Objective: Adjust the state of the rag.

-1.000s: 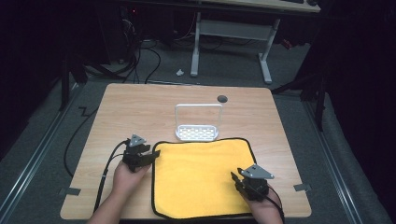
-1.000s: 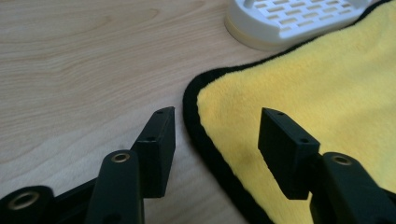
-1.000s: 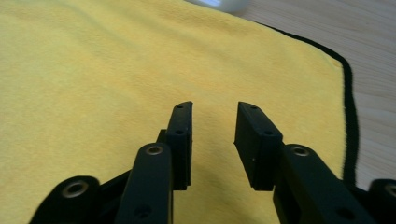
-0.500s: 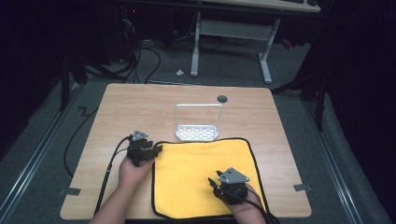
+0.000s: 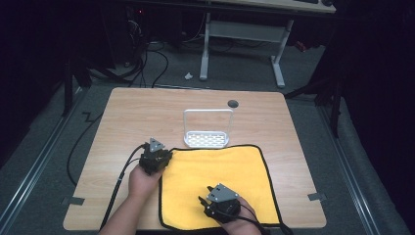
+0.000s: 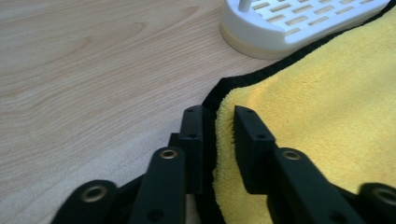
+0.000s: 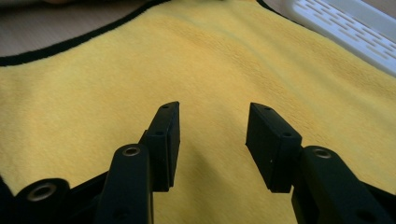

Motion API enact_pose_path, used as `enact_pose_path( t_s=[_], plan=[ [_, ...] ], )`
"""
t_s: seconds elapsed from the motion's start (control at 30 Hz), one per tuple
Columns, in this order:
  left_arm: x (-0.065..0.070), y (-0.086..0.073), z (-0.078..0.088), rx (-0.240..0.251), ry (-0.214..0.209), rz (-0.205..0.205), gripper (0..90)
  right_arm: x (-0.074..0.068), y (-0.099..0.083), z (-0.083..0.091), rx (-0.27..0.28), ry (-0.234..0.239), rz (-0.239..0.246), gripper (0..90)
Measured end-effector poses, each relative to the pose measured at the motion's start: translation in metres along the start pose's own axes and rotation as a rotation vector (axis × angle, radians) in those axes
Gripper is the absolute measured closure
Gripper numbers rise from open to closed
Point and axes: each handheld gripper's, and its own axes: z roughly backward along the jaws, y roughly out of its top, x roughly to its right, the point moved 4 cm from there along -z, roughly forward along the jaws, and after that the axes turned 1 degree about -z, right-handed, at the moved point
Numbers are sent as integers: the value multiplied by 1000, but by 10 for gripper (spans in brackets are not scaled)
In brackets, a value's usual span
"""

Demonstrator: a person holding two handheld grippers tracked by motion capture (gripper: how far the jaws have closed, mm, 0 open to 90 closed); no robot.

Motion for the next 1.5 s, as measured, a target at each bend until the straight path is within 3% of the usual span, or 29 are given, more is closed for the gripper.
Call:
enact_pose_path(
  t_s=[0.23, 0.47, 0.63, 0.7, 0.83, 1.07, 1.23, 1.3, 1.5],
  plan=[
    [-5, -1, 0, 5, -52, 60, 809, -35, 17, -9, 23, 95, 21, 519],
    [-5, -1, 1, 4, -54, 61, 801, -77, 41, -21, 45, 190, 56, 493],
    [-6, -1, 1, 3, -57, 66, 800, -100, 42, -30, 27, 249, 68, 468],
    [-6, -1, 1, 3, -57, 66, 800, -108, 40, -35, 15, 243, 91, 461],
    [-6, -1, 1, 4, -57, 68, 797, -110, 35, -46, -16, 227, 98, 466],
    [-6, -1, 1, 6, -59, 71, 797, -99, 45, -58, -4, 214, 45, 495],
    [-6, -1, 1, 6, -61, 74, 796, -96, 41, -71, -61, 183, 48, 502],
    [-6, -1, 1, 7, -62, 76, 796, -96, 41, -72, -60, 178, 56, 531],
    [-7, -1, 1, 7, -69, 88, 797, -95, 42, -71, -62, 153, 89, 764]
  ],
)
